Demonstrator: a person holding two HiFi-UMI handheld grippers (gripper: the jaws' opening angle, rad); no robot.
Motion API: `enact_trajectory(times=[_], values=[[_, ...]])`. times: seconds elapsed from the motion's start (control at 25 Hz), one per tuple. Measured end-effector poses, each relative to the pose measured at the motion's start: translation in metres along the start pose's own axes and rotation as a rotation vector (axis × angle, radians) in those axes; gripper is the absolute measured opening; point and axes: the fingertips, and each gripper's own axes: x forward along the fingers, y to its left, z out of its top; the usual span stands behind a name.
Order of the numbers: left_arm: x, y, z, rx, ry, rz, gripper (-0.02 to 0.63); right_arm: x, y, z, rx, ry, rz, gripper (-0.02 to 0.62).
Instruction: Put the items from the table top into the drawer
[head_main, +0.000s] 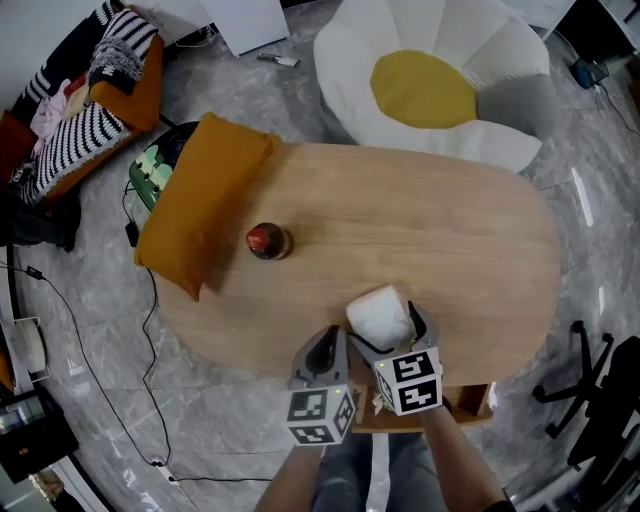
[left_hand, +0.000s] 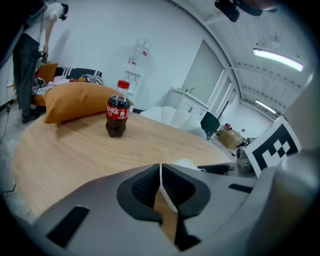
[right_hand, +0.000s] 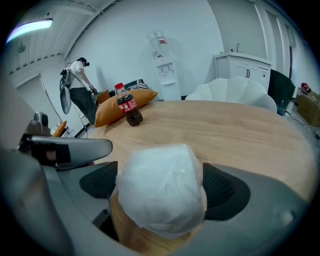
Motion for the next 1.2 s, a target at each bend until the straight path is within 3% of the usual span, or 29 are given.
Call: enact_trajectory(times=[0.56,0.8,1.2], values=[[0.011,0.002,-0.014,0.003,0.038,-0.007,0.021,0.020,0.002,-0.010,-0.078,0.098,-0.012,0.508],[0.012,0.004,-0.018,0.000,0.049,-0.010,0.021,0.026,0.000,-0.016,-0.108,0.120,-0.017,0.466],[0.010,0.006,-0.018,0.008,0.056,-0.020,0.021,0.019,-0.005,-0.011,-0.040,0.103,-0.031,0.353]])
